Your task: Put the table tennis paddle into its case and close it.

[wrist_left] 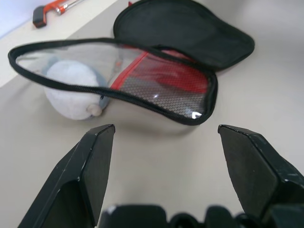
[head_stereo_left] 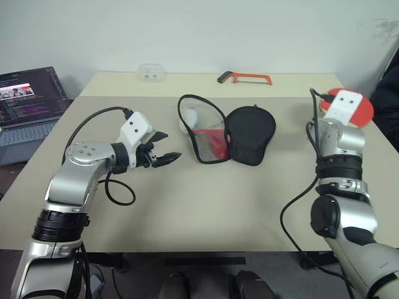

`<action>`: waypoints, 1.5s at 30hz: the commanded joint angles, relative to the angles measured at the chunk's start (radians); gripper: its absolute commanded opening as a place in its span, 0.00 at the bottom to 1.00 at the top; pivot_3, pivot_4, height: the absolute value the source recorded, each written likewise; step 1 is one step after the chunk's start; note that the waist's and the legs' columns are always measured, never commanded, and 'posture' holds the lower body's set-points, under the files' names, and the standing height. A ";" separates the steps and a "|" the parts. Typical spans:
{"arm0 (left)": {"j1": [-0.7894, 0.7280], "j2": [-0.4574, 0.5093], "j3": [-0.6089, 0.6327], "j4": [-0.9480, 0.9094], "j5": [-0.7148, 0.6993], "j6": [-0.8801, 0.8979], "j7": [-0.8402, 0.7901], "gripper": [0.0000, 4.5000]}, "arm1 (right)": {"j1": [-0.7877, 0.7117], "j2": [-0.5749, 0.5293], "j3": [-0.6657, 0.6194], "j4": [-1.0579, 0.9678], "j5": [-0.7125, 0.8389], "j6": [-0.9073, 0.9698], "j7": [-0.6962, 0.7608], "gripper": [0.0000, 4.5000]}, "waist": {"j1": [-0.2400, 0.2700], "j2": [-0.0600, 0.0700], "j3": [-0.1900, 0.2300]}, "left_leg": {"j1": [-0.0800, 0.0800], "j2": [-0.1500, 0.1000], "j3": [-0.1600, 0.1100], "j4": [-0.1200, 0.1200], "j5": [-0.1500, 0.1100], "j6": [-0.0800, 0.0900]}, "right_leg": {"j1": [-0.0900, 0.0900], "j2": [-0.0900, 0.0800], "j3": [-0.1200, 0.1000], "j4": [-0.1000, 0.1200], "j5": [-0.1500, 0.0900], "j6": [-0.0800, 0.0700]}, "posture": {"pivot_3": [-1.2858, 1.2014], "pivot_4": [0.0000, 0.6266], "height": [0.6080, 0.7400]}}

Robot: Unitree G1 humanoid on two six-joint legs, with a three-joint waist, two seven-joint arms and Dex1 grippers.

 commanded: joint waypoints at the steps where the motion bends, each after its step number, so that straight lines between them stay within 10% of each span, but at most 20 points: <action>1: -0.023 0.016 0.022 -0.014 -0.007 -0.014 0.002 0.85 | -0.060 0.109 0.042 -0.116 0.034 0.067 0.024 0.24 | 0.000 0.000 0.000 | 0.000 0.000 0.000 0.000 0.000 0.000 | 0.000 0.000 0.000 0.000 0.000 0.000 | 0.52 0.24 1.00; 21: 0.055 0.024 0.038 -0.120 -0.033 0.056 0.037 0.85 | -0.082 0.331 0.049 -0.019 0.044 0.081 0.062 0.24 | 0.026 0.000 0.000 | -0.004 -0.001 -0.002 0.001 0.000 0.000 | -0.001 -0.001 -0.002 -0.002 0.000 0.000 | 0.52 0.24 1.00; 45: 0.037 0.008 0.010 -0.096 -0.024 0.042 0.035 0.85 | -0.029 0.340 0.056 -0.006 -0.037 0.066 0.039 0.24 | 0.026 0.000 0.000 | -0.004 -0.001 -0.002 0.001 0.000 0.000 | -0.001 -0.001 -0.002 -0.002 0.000 0.000 | 0.52 0.24 1.00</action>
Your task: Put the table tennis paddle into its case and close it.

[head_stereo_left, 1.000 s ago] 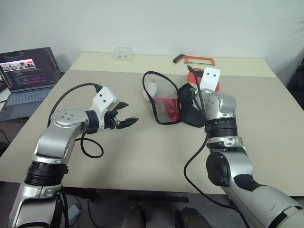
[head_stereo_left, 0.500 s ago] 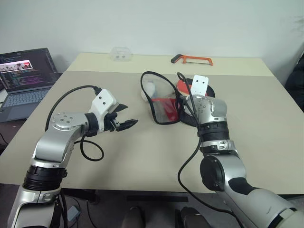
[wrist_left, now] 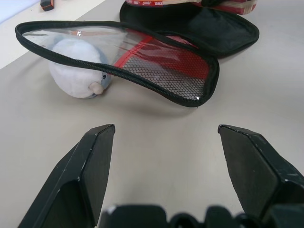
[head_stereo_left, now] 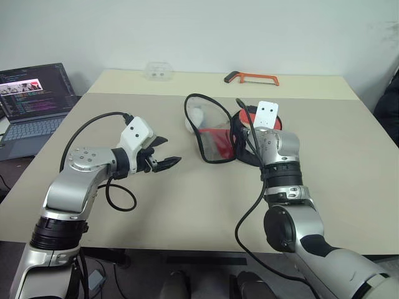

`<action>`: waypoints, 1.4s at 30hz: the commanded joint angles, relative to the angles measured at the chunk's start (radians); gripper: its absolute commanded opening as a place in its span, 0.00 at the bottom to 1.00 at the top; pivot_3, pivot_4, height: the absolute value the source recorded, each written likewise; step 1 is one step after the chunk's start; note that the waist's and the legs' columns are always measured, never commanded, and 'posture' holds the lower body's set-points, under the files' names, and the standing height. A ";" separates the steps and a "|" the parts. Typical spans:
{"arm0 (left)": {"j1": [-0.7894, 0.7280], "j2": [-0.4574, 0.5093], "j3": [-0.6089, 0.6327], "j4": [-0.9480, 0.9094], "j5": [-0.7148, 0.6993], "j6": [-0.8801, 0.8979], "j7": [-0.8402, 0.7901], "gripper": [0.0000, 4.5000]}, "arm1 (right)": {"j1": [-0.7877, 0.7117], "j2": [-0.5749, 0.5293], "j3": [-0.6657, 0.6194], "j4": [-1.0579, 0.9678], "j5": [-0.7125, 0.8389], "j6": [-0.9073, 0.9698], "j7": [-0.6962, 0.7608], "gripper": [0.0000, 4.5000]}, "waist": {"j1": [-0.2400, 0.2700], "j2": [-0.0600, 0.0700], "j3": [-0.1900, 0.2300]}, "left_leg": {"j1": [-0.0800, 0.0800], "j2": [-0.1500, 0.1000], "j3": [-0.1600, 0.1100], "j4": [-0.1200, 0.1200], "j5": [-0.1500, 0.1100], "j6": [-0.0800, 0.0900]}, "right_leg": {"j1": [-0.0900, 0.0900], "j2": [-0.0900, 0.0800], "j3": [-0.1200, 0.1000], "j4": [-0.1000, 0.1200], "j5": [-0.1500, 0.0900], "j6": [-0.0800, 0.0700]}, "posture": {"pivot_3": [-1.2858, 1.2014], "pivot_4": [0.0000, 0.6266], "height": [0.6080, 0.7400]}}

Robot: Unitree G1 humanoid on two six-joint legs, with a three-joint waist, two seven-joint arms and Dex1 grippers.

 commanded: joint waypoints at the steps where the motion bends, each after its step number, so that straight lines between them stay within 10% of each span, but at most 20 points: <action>1: -0.020 0.007 0.003 -0.010 -0.005 -0.019 -0.005 0.85 | -0.014 -0.005 0.013 -0.002 -0.013 -0.050 -0.005 0.24 | 0.000 0.000 0.000 | 0.000 0.000 0.000 0.000 0.000 0.000 | 0.000 0.000 0.000 0.000 0.000 0.000 | 0.52 0.24 1.00; 8: -0.019 0.011 0.007 -0.013 -0.006 -0.011 -0.001 0.85 | -0.015 -0.017 0.002 0.090 -0.010 -0.103 0.011 0.24 | -0.001 0.000 0.000 | 0.000 0.000 0.000 0.000 0.000 0.000 | 0.000 0.000 0.000 0.000 0.000 0.000 | 0.52 0.24 1.00; 18: -0.028 0.014 0.005 0.002 -0.001 -0.011 -0.002 0.85 | -0.028 -0.034 0.008 0.075 -0.001 -0.075 0.042 0.99 | -0.002 0.000 0.000 | 0.000 0.000 0.000 0.000 0.000 0.000 | 0.000 0.000 0.000 0.000 0.000 0.000 | 0.52 0.24 1.00; 24: -0.093 -0.011 -0.025 0.124 0.033 -0.060 0.008 0.85 | -0.020 -0.125 0.058 -0.233 0.003 0.164 0.138 0.99 | 0.004 0.000 0.000 | 0.000 0.000 0.000 0.001 0.000 0.000 | 0.000 0.000 0.000 0.000 0.000 0.000 | 0.52 0.24 1.00; 33: -0.232 -0.082 -0.114 0.309 0.063 -0.100 -0.050 0.85 | 0.174 -0.591 0.089 -0.466 0.164 0.131 0.713 0.99 | 0.013 -0.001 0.000 | 0.000 -0.001 0.000 0.001 0.000 0.000 | 0.001 0.000 0.000 -0.001 0.000 0.000 | 0.52 0.24 1.00; 42: -0.289 -0.081 -0.135 0.510 0.125 -0.240 -0.107 0.22 | 0.567 -0.968 0.091 -0.511 0.415 -0.267 1.618 1.00 | -0.007 -0.001 0.000 | 0.000 0.000 0.001 0.001 0.000 0.000 | 0.002 0.002 0.001 -0.003 0.000 0.000 | 0.52 0.24 1.00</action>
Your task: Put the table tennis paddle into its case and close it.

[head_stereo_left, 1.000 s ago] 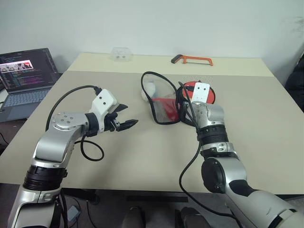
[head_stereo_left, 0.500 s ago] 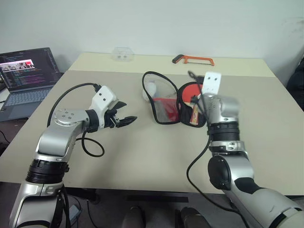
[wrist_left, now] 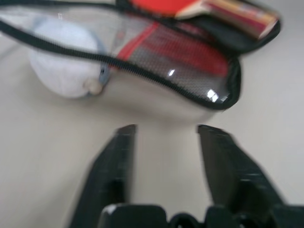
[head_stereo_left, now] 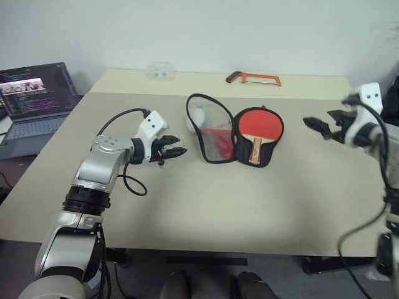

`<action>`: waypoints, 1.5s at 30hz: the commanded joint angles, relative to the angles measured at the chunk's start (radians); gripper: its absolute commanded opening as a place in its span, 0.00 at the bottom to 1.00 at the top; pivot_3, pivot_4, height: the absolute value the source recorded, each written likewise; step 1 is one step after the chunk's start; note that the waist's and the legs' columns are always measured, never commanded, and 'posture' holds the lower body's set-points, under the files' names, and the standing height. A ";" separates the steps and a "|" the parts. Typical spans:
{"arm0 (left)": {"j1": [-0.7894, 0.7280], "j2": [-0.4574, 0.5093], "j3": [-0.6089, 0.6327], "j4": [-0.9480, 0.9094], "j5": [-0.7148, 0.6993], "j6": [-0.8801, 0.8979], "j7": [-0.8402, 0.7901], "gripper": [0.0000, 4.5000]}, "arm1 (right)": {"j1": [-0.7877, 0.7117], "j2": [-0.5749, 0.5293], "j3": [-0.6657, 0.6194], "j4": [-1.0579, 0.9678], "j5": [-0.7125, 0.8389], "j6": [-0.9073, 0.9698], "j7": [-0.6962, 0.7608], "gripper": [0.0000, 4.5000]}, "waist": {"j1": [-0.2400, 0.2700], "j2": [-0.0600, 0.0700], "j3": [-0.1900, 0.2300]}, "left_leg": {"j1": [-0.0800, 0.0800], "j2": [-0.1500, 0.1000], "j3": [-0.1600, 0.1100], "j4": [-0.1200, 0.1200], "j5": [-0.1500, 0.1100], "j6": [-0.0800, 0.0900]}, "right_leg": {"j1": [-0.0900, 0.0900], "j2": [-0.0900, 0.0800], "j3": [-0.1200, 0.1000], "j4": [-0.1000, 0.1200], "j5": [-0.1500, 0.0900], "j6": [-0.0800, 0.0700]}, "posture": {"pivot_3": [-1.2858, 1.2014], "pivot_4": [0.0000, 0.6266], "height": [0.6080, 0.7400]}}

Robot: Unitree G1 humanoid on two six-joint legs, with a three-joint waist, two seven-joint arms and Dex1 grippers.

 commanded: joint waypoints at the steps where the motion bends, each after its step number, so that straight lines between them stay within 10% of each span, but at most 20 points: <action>1: -0.033 0.011 0.022 0.015 0.009 -0.045 -0.014 0.15 | 0.044 -0.035 -0.013 -0.097 0.130 -0.048 0.224 1.00 | -0.012 0.000 0.000 | 0.000 0.000 0.000 0.001 0.000 0.000 | 0.000 0.000 0.000 0.001 0.000 0.000 | 0.52 0.24 1.00; 3: -0.035 0.002 0.032 0.037 0.014 -0.046 0.005 0.00 | 0.071 -0.035 -0.022 -0.120 0.177 -0.045 0.282 1.00 | -0.017 0.000 0.000 | 0.001 0.000 0.000 0.002 0.000 0.000 | 0.001 0.000 0.000 0.003 0.000 0.000 | 0.52 0.24 1.00; 12: -0.090 -0.107 -0.020 0.198 0.093 -0.132 0.057 0.00 | 0.086 0.004 -0.003 -0.147 0.181 -0.101 0.257 1.00 | -0.005 -0.001 0.000 | 0.002 -0.001 -0.002 0.005 0.001 0.001 | 0.004 -0.001 -0.001 0.003 0.001 0.002 | 0.52 0.24 1.00; 32: -0.415 -0.865 0.168 0.707 -0.003 -0.404 0.448 0.00 | 0.164 0.029 -0.157 -0.352 0.337 -0.033 0.042 1.00 | 0.020 -0.004 0.002 | 0.002 -0.003 -0.002 0.004 0.001 0.001 | 0.005 -0.001 0.000 0.001 0.002 0.003 | 0.52 0.24 1.00; 45: -0.248 -0.323 0.012 0.345 0.143 -0.264 0.132 0.00 | 0.224 0.013 -0.145 -0.362 0.350 -0.041 0.015 1.00 | -0.004 -0.003 0.002 | 0.006 -0.002 -0.002 0.003 0.003 0.000 | 0.006 -0.001 0.000 0.004 0.002 0.003 | 0.52 0.24 1.00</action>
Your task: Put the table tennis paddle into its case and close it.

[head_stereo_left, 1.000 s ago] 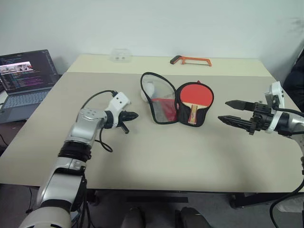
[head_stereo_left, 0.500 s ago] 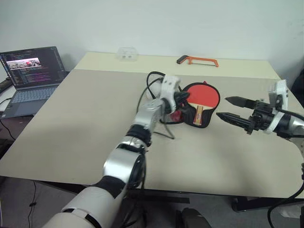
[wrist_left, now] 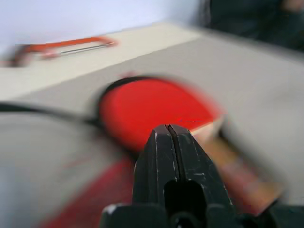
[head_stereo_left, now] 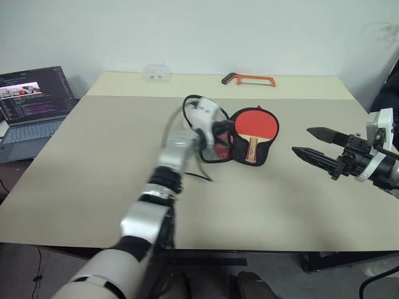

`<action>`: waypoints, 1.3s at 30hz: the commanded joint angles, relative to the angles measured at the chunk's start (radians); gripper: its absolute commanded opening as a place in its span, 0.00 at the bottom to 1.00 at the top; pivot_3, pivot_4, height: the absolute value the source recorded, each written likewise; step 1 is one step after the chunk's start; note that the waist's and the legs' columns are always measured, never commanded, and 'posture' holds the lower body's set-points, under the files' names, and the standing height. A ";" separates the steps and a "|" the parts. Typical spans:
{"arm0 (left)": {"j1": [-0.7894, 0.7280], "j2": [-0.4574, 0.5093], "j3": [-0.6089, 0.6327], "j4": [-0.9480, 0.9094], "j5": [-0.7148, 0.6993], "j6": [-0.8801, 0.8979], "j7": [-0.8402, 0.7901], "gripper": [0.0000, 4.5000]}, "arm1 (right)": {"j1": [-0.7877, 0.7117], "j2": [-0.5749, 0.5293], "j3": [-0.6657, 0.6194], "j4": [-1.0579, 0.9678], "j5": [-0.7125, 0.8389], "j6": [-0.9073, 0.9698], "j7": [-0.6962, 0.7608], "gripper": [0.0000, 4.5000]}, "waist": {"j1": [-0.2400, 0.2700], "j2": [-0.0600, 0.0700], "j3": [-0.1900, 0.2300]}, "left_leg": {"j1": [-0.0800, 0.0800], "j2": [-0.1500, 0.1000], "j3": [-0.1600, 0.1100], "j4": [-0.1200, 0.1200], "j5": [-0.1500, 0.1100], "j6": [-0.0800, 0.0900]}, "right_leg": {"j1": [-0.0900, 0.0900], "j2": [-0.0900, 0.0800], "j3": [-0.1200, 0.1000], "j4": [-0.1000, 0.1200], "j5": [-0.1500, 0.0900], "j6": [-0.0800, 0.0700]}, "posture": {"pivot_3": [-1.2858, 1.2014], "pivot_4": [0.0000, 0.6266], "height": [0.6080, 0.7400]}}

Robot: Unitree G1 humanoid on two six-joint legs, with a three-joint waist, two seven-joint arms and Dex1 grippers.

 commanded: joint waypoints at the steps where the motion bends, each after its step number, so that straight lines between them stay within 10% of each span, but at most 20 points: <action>1: 0.034 0.088 -0.068 -0.111 0.044 0.011 -0.135 0.00 | -0.033 -0.012 0.005 0.011 0.005 -0.025 0.007 1.00 | 0.009 0.000 0.000 | 0.000 0.000 0.000 0.000 0.000 0.000 | 0.001 0.000 -0.001 -0.001 0.000 0.000 | 0.52 0.24 1.00; 7: 0.060 0.180 -0.119 -0.063 0.097 0.000 -0.216 0.00 | -0.059 -0.013 0.041 0.038 -0.007 -0.040 0.016 1.00 | 0.036 0.000 0.000 | 0.000 0.000 -0.001 0.001 0.000 0.000 | 0.002 -0.001 -0.002 -0.002 0.000 0.000 | 0.52 0.24 1.00; 18: -0.123 -0.063 -0.088 0.433 0.178 -0.185 0.099 0.00 | -0.093 -0.043 0.062 0.052 -0.016 -0.037 0.020 1.00 | 0.042 -0.001 0.000 | -0.003 -0.001 -0.003 0.003 0.000 0.000 | 0.001 -0.001 -0.003 -0.002 0.000 0.000 | 0.52 0.24 1.00; 39: -0.250 -0.430 0.011 0.493 0.149 -0.283 0.225 0.00 | -0.058 -0.054 -0.065 -0.029 0.049 -0.002 -0.103 1.00 | 0.038 -0.001 0.000 | -0.003 -0.002 -0.003 0.002 0.000 0.000 | 0.001 -0.001 -0.002 -0.001 0.000 0.000 | 0.52 0.24 1.00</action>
